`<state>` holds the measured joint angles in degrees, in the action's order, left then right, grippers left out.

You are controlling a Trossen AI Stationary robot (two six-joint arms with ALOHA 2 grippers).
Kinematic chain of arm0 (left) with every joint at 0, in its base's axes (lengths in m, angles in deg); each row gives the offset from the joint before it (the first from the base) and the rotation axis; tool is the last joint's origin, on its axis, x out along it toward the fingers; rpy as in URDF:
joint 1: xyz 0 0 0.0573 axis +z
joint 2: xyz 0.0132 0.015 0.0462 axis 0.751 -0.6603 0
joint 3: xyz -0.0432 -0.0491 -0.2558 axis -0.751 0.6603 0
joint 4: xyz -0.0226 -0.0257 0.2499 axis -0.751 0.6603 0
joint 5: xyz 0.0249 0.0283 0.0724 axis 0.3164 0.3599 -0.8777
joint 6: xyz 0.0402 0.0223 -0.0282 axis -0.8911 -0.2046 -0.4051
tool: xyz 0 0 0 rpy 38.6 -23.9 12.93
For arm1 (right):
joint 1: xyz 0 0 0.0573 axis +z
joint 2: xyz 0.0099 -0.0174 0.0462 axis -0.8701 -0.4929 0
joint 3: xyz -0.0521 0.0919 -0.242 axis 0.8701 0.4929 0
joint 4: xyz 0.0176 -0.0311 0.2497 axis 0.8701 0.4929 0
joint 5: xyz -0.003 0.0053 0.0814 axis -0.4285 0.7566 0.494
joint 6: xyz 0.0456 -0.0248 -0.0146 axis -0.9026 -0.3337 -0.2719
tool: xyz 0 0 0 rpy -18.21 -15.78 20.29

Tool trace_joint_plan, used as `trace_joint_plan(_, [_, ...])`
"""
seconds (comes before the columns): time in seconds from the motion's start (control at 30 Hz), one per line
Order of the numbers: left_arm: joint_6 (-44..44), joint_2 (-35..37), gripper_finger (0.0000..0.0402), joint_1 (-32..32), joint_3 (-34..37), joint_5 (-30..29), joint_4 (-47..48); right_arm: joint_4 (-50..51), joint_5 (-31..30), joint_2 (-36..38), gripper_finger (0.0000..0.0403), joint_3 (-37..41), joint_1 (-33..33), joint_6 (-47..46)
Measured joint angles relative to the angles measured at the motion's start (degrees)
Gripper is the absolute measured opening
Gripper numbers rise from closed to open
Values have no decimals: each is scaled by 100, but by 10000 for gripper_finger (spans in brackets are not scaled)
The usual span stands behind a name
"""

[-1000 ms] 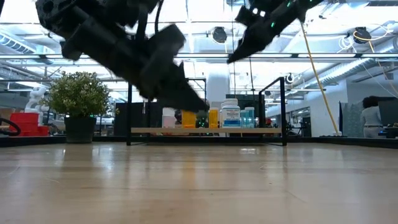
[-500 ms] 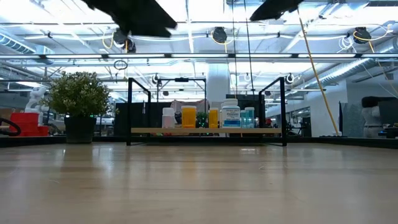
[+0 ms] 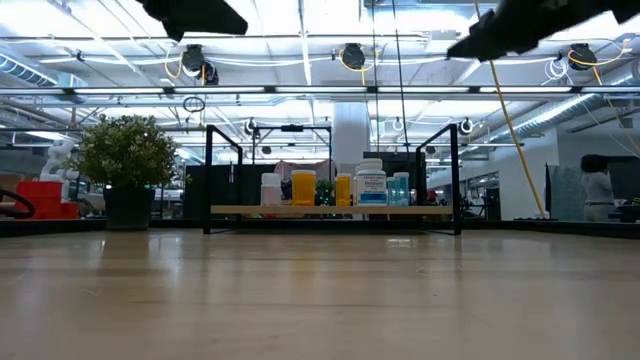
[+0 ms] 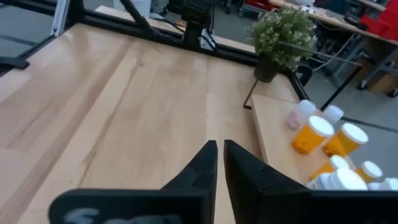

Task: Pick and place medicine bottles onto shelf by color
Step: Return to Home Position

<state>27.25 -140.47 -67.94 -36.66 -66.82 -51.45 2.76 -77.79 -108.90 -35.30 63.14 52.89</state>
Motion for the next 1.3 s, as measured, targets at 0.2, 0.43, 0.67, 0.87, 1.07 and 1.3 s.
trace_joint_plan(0.2, [-213, -14, 12, -164, 686, 431, -1221, -571, 10, 393, 16, 813, 21, 55])
trace_joint_plan(0.43, [-746, 1, 18, 108, 1942, 1205, -3417, -1121, 180, 586, 16, 1489, 19, 38])
trace_joint_plan(0.67, [-820, 23, 9, 557, 2668, 2112, -4224, -1974, 150, 685, 16, 2270, 19, -232])
trace_joint_plan(0.87, [-781, 26, 17, 792, 2964, 2256, -4578, -2058, 15, 841, 16, 2633, 21, -401])
trace_joint_plan(1.07, [-706, 28, 4, 780, 3012, 2272, -4578, -2664, -318, 1113, 16, 3161, 21, -396])
trace_joint_plan(1.3, [-672, 122, 18, 714, 3014, 2274, -4396, -2937, -246, 1427, 16, 3407, 19, -465])
